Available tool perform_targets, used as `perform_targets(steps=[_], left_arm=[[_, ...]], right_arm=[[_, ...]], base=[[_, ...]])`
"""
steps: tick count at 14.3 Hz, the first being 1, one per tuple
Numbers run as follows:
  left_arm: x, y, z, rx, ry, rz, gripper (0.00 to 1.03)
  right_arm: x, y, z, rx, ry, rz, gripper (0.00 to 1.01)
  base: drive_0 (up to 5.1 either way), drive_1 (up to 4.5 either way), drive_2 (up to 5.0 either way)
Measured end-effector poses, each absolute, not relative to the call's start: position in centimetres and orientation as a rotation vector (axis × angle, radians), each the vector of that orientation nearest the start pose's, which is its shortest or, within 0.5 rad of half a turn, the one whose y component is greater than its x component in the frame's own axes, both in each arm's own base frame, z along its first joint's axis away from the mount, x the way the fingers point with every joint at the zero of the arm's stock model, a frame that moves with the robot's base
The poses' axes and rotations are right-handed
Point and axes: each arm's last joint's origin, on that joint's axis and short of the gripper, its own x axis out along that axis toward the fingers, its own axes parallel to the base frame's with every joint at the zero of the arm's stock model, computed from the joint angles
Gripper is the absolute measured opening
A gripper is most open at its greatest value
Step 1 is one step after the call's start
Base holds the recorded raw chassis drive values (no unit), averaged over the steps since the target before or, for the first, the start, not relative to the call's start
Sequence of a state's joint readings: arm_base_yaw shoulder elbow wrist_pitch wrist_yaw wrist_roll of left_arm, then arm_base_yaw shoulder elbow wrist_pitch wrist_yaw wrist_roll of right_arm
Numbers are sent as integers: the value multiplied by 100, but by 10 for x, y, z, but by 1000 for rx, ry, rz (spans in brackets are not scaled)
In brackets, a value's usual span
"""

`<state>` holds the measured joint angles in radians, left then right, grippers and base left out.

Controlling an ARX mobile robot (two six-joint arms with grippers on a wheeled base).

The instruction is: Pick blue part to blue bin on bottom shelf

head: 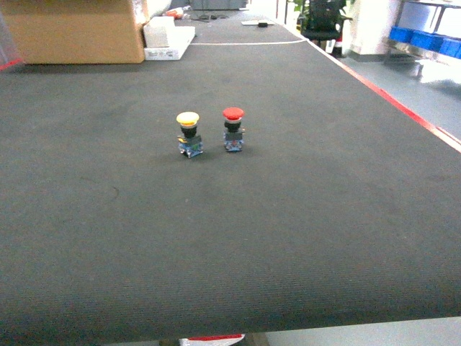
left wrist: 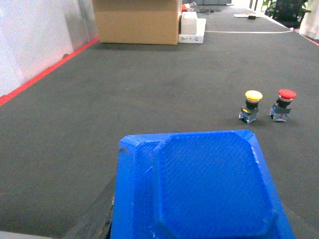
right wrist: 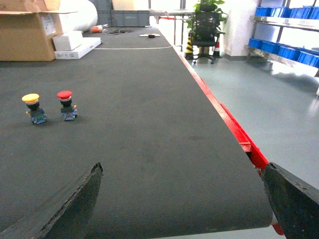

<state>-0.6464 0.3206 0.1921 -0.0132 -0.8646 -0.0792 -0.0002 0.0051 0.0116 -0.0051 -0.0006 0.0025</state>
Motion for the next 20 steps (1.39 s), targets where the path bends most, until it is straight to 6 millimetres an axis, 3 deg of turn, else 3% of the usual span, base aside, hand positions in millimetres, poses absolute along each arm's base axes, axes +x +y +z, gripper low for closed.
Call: perform_targets(steps=[20], left_arm=[[98, -46, 203, 19, 95, 221, 44]], right_arm=[[97, 0, 167, 2, -1, 0, 98]], base=[[-156, -156, -156]])
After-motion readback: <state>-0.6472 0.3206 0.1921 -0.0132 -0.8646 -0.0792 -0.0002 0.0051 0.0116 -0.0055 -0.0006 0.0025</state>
